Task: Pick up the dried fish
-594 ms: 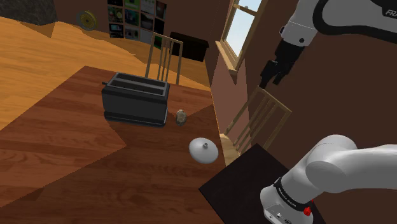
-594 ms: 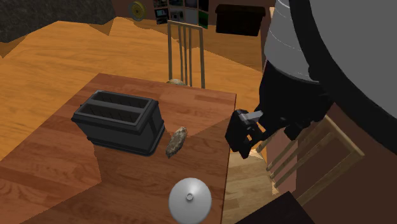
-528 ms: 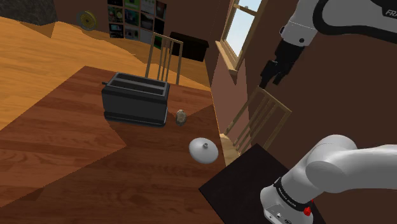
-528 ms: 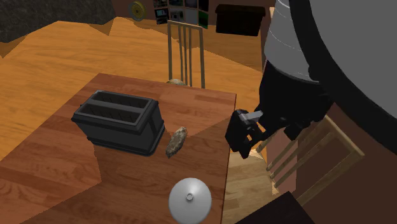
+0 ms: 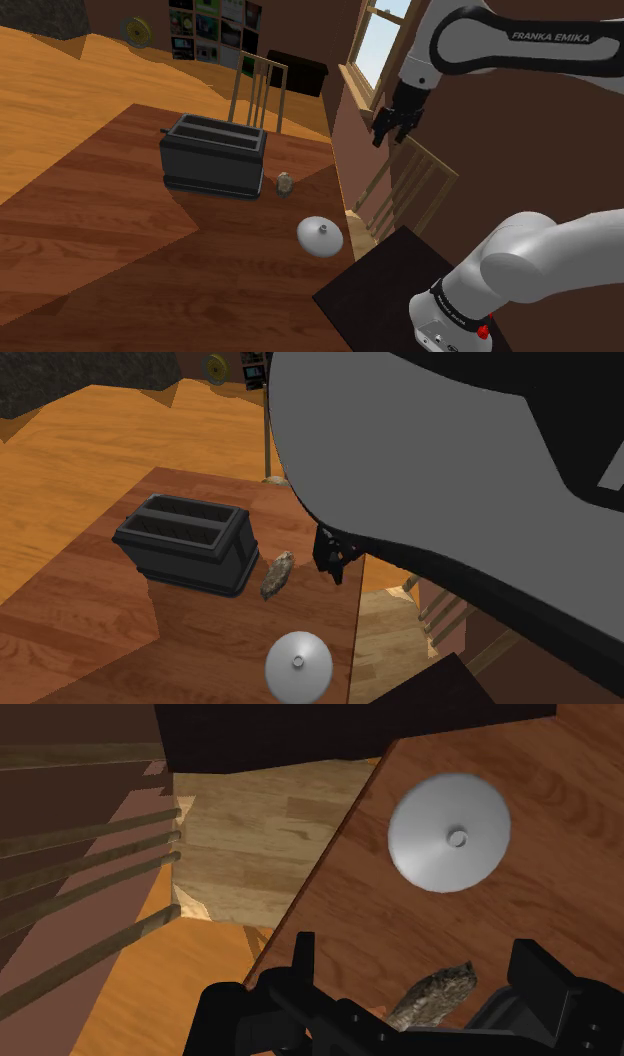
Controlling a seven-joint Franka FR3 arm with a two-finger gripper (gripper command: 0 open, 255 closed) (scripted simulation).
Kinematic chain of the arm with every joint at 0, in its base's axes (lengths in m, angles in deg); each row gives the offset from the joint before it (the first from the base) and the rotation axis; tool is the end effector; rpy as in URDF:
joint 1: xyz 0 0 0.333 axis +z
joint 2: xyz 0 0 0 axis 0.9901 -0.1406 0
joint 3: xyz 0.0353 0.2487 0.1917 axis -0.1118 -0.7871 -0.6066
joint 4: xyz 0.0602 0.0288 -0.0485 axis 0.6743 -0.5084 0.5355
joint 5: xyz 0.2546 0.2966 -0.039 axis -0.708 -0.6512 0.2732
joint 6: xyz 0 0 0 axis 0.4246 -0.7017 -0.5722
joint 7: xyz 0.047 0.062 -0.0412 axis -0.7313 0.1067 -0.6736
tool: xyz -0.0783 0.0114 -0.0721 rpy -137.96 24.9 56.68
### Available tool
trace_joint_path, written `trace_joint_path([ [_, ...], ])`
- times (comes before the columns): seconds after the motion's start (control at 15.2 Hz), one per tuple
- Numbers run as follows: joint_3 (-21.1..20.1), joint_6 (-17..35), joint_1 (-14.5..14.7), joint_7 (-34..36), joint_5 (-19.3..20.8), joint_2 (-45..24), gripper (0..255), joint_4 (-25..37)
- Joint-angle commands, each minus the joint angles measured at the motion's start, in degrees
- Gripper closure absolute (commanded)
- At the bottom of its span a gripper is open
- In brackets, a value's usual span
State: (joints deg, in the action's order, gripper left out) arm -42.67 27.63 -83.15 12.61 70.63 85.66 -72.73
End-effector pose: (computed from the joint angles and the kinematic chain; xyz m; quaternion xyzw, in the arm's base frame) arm 0.3733 -0.0061 0.5162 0.9968 -0.0780 -0.0190 0.0054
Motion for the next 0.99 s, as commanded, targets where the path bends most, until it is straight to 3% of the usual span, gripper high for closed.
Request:
trace_joint_path([
  [0.0, -0.3, 3.2, 0.19, 1.17, -1.04, -3.72, 0, 0.11],
  [0.92, -0.46, 19.78, 0.94, 4.53, -8.08, -34.67, 0, 11.26],
])
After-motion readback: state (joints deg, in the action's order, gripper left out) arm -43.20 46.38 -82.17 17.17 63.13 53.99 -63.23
